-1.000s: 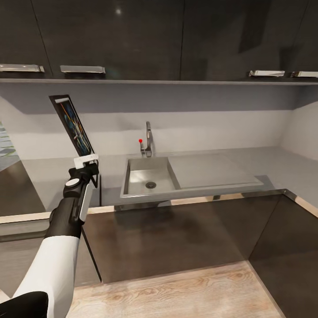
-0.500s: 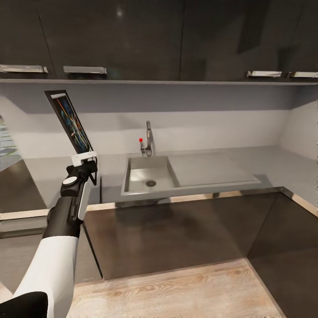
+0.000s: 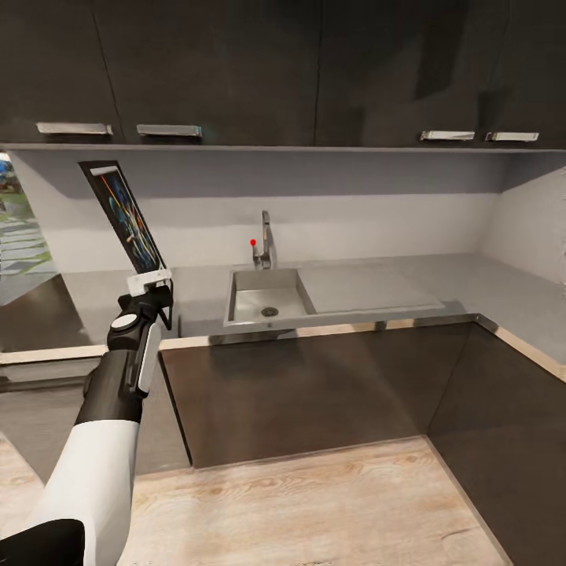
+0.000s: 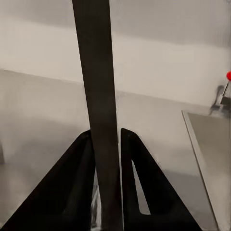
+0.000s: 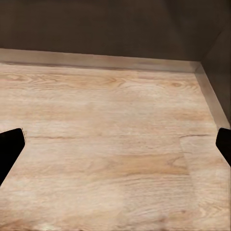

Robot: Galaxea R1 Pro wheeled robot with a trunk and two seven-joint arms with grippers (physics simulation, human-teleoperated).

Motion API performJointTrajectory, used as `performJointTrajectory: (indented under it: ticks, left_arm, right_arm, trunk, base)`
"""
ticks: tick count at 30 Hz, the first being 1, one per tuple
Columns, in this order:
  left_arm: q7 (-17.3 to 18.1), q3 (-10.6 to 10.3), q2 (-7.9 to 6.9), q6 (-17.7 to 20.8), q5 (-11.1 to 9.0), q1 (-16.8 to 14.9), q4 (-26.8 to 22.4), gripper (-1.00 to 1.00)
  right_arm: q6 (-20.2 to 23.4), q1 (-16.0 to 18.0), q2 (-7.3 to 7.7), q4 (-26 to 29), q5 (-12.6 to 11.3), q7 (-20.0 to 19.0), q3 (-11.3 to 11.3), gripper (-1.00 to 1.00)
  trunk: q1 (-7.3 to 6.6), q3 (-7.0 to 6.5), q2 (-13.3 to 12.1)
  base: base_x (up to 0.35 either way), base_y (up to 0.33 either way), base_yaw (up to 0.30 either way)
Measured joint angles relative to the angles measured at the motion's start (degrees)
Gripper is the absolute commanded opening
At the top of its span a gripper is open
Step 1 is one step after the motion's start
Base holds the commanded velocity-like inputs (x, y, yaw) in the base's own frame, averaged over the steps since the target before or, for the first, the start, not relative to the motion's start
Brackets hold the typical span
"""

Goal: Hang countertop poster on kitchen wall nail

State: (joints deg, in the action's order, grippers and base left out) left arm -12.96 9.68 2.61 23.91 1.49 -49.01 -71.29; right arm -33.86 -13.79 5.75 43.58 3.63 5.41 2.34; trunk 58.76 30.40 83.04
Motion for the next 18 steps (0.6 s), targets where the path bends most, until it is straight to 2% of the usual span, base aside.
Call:
performJointTrajectory:
  ticks: [18]
  left_arm:
    - [0.06, -0.05, -0.01, 0.02, -0.06, 0.00, -0.10, -1.00]
  right_arm:
    - [0.09, 0.09, 0.12, -0.14, 0.03, -0.08, 0.07, 1.00]
  trunk:
    - [0.00, 0.00, 0.00]
  base:
    - [-0.328, 0.000, 0.000]
